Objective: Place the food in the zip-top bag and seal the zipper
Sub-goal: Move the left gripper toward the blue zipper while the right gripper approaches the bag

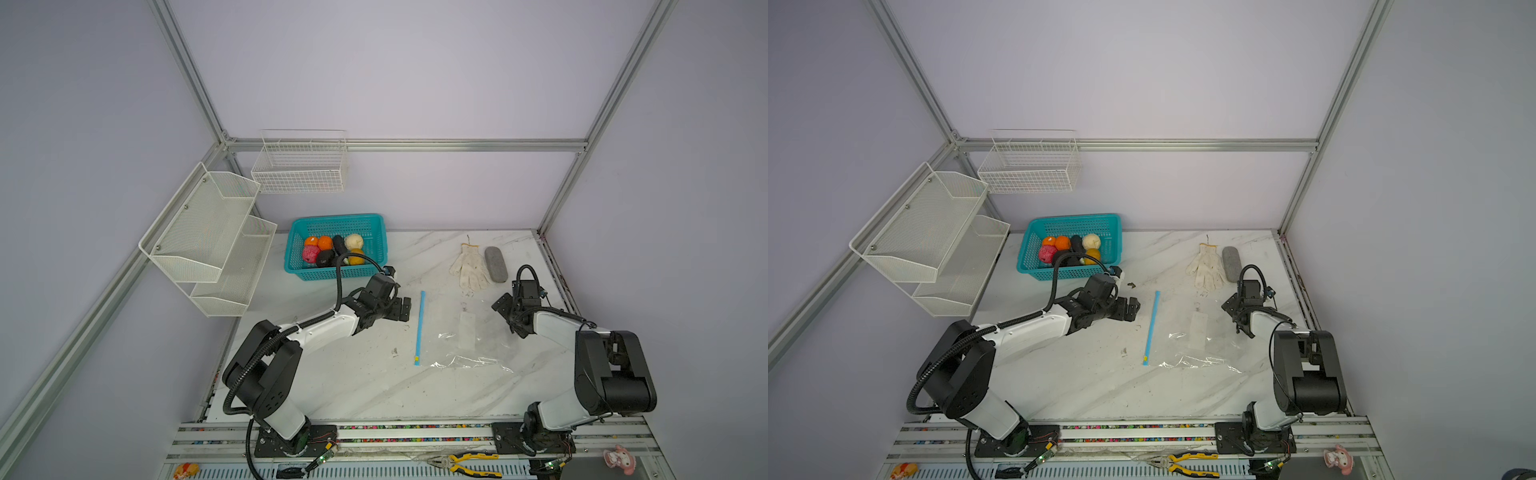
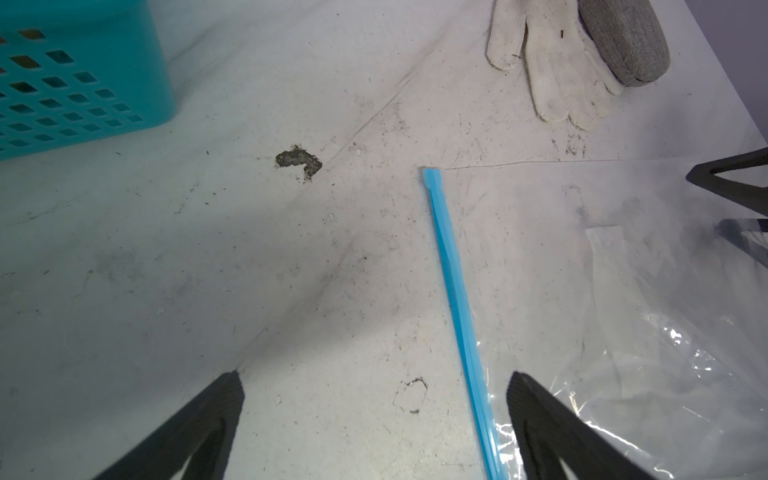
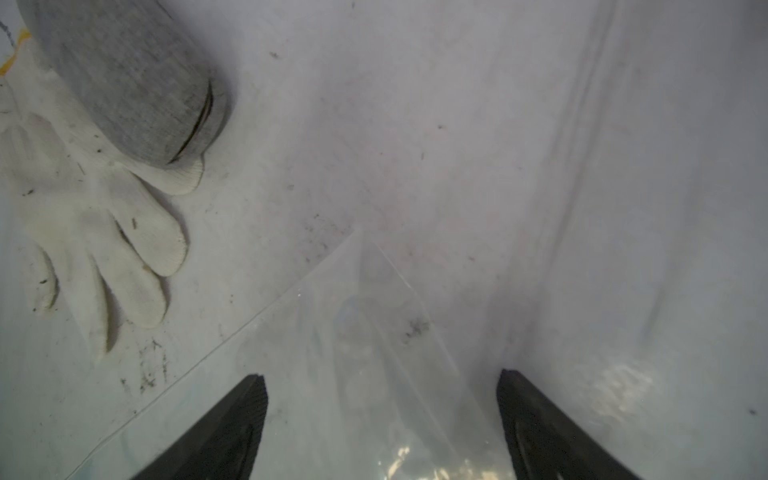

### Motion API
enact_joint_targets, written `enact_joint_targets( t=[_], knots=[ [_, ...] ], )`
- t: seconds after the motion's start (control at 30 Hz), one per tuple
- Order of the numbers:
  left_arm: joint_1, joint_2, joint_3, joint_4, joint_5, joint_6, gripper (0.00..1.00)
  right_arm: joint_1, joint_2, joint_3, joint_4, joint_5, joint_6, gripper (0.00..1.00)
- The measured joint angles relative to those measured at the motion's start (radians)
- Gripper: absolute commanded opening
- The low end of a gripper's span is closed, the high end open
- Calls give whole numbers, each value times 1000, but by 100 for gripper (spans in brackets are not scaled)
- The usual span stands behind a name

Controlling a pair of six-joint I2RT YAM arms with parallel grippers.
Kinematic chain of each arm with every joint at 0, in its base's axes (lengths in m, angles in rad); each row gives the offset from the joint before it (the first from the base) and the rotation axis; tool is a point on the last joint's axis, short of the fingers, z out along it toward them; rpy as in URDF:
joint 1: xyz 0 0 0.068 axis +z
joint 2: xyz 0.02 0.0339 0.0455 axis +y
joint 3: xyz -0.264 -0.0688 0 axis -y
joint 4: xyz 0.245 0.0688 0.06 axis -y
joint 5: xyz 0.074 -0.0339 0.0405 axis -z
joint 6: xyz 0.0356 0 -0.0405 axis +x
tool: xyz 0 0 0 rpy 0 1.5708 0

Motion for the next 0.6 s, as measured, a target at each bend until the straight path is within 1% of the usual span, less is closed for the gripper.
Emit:
enact_joint_targets(
  t=[0.3,0.4,0.6],
  knots=[
    [0,2,0,18,0,-2,100,68,96,86,22,32,-1,91],
    [2,7,0,20,0,-3,100,81,115,103,33,47,-3,97],
    [4,16,0,21,2,-21,100,96,124,137,-14,111,-26,97]
  ],
)
